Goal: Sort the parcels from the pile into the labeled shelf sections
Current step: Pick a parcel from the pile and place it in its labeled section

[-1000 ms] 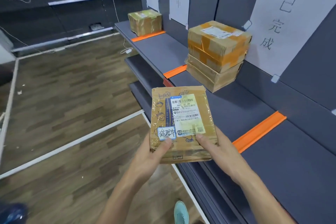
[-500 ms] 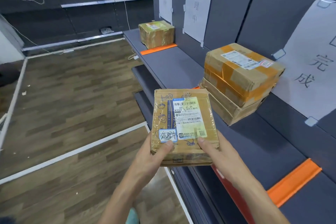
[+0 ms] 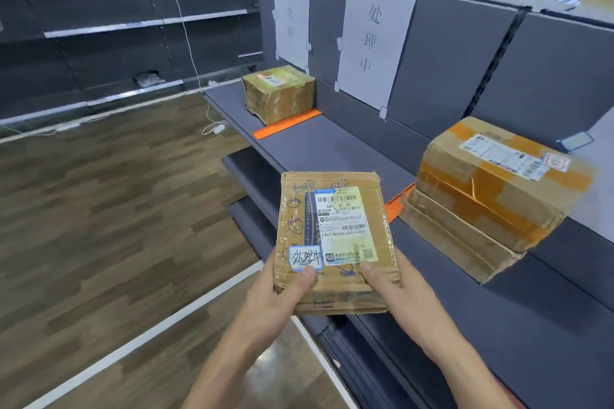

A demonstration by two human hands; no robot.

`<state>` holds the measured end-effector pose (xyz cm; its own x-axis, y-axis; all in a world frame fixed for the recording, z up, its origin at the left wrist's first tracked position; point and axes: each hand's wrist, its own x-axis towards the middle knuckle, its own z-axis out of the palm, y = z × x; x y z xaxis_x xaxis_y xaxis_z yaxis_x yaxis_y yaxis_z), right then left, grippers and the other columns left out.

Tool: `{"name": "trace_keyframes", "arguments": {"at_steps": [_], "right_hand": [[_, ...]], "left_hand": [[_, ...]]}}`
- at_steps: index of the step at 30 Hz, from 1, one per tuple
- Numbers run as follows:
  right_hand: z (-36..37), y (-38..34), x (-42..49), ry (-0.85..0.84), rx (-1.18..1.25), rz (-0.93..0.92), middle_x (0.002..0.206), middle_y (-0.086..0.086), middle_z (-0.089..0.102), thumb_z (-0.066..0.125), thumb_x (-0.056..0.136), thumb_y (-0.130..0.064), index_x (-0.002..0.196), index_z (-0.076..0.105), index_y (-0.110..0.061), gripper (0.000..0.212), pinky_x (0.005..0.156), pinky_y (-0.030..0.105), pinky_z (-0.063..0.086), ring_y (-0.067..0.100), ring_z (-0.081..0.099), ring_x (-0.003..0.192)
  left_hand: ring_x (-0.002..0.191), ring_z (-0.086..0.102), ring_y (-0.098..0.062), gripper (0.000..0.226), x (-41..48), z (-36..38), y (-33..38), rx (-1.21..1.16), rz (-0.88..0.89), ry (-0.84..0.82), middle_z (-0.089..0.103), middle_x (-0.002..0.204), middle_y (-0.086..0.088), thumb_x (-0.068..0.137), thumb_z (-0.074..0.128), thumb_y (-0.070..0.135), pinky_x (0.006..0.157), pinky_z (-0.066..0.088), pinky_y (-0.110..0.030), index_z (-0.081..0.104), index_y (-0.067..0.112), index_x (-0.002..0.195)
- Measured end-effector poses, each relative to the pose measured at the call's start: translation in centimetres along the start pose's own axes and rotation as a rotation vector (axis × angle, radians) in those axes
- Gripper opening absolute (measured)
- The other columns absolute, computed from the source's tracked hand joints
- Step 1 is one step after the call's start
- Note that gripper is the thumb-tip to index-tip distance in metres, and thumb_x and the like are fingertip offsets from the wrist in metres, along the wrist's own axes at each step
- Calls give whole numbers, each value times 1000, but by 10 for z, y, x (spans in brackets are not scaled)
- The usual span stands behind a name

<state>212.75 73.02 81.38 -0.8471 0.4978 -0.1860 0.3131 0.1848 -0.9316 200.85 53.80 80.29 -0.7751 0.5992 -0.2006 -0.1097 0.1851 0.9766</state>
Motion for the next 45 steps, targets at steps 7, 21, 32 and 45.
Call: {"name": "trace_keyframes", "arguments": {"at_steps": [7, 21, 32, 45], "right_hand": [[49, -23, 38, 33, 7, 5, 121, -34, 65, 56, 98, -53, 130, 54, -52, 32, 91, 21, 44, -13, 60, 111], [87, -52, 198, 69, 88, 52, 108, -32, 71, 60, 98, -44, 121, 60, -44, 22, 85, 20, 47, -12, 65, 99], [71, -61, 279, 69, 51, 87, 112, -36, 67, 62, 94, -55, 121, 57, -52, 27, 85, 20, 45, -16, 62, 102], [88, -64, 324, 280, 131, 223, 100, -48, 62, 63, 94, -49, 112, 53, -51, 21, 65, -5, 39, -26, 57, 91]], "left_hand": [[105, 69, 4, 33, 40, -58, 7, -6, 2, -26, 74, 116, 22, 100, 64, 32, 80, 49, -7, 60, 35, 132], [119, 64, 1, 47, 181, -127, 26, 120, 58, -107, 70, 128, 21, 93, 71, 42, 88, 46, -7, 56, 35, 137], [126, 59, 5, 49, 278, -133, 47, 114, 24, -193, 65, 134, 26, 94, 64, 56, 99, 47, -17, 50, 45, 140], [121, 60, 9, 44, 384, -147, 45, 216, -74, -419, 65, 128, 33, 87, 63, 68, 109, 43, -36, 51, 62, 129]]}}
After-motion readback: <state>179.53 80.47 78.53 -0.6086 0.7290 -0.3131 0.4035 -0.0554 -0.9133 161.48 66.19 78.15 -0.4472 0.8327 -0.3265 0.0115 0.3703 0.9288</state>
